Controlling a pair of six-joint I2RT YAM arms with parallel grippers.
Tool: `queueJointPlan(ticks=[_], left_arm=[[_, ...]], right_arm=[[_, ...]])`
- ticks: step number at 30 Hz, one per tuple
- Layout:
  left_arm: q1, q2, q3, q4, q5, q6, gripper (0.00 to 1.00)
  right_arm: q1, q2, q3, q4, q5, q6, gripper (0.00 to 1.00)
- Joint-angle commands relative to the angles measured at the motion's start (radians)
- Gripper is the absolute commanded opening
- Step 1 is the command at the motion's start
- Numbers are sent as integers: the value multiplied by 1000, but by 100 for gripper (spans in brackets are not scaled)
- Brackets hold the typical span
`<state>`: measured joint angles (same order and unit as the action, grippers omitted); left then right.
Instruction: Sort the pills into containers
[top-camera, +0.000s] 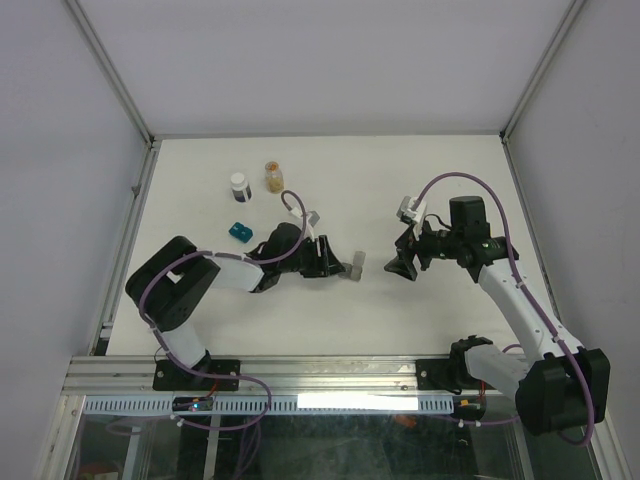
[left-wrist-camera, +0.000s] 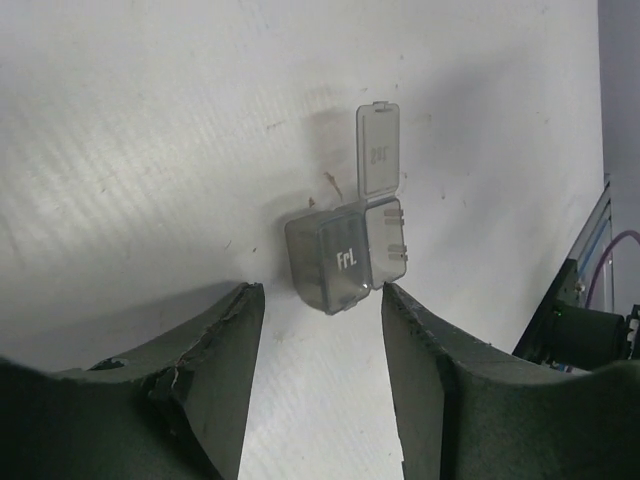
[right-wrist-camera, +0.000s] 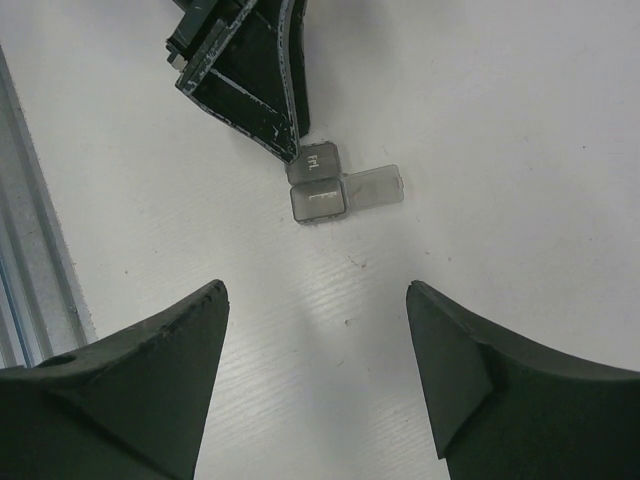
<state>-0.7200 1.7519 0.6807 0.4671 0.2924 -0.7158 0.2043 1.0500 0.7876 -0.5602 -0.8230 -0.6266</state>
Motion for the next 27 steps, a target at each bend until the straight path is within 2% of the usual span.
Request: queueJointPlan(ticks=[1,3,9,10,13,19,27], left_arm=[[0,-119,-39,-56,-73,65,50],[0,-168,-64,-62,-94,77,46],[-1,-299,-76,-110,-188,182,44],[-1,-311,-76,-110,-197,190,41],[2,-296,-59,-125,-221,189,23],[-1,-212,-22,-183,-210,148,5],[-26,-117,5,-181,-172,131,4]], right_arm=[[-6,-16,20,16,-3,-11,75],[-6,-16,20,15,-2,-12,75],[-8,-20,22,13,-5,-13,75],[-9,-21,24,13,-5,-14,75],[-11,-29,23,11,-8,-15,75],[-17,-38,22,12,-16,-16,75],[-17,-39,21,10,-22,-17,75]])
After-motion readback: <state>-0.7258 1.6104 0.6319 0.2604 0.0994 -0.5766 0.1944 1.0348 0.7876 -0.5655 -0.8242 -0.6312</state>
